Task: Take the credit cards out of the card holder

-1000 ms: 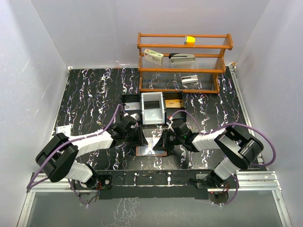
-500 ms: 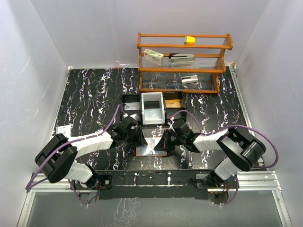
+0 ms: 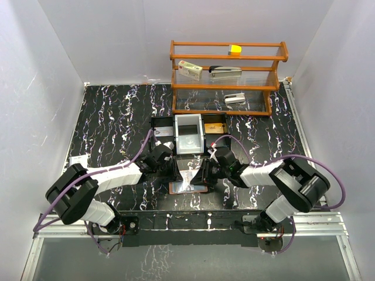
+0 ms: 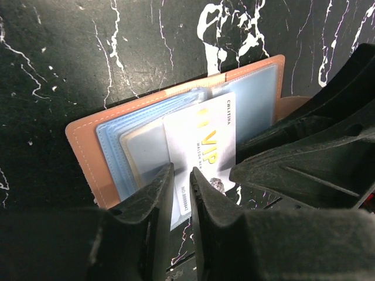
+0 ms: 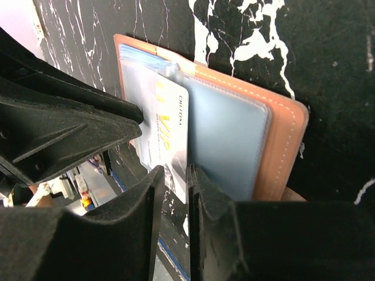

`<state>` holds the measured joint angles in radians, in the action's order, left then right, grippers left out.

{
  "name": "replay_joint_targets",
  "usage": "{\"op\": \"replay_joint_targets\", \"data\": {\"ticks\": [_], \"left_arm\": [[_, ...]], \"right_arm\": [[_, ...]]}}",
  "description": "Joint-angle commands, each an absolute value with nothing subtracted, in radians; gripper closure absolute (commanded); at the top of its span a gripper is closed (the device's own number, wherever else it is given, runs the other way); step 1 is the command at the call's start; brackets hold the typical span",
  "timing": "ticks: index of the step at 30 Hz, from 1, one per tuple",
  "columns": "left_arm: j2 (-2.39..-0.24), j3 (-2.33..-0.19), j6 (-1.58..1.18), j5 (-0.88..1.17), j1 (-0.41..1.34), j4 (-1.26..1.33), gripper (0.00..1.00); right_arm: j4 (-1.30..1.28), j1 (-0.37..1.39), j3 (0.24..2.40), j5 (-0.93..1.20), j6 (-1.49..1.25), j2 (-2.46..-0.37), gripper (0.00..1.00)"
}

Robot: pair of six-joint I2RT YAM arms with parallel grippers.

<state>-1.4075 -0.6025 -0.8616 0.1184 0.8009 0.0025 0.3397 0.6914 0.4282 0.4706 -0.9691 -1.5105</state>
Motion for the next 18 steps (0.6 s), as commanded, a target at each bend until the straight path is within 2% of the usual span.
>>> {"op": "replay_joint_targets", "data": {"ticks": [1, 8, 10, 13, 18], "left_arm": [[-1.447, -0.590, -0.831, 0.106, 0.816, -0.102, 0.83], [-1.436, -0.568, -0.835, 0.103, 0.818, -0.100, 0.85], [-1.427, -0.557, -0.838, 0.098, 0.819, -0.098, 0.85], [-1.404, -0.539, -0.851, 0.086, 0.818, -0.090, 0.85], [-1.379, -0.524, -0.847, 0.094, 0.818, -0.068, 0.82]], "right_arm": [[0.468, 0.682, 0.440, 0.493, -0.966, -1.550, 0.77], [0.627, 0.671, 0.424, 0.542, -1.015, -1.634, 0.74], [0.639, 0.668, 0.420, 0.538, -1.019, -1.639, 0.79], [0.634, 0.661, 0.416, 0.536, -1.012, -1.627, 0.93], [0.594, 0.644, 0.386, 0.527, -0.998, -1.568, 0.98]]}}
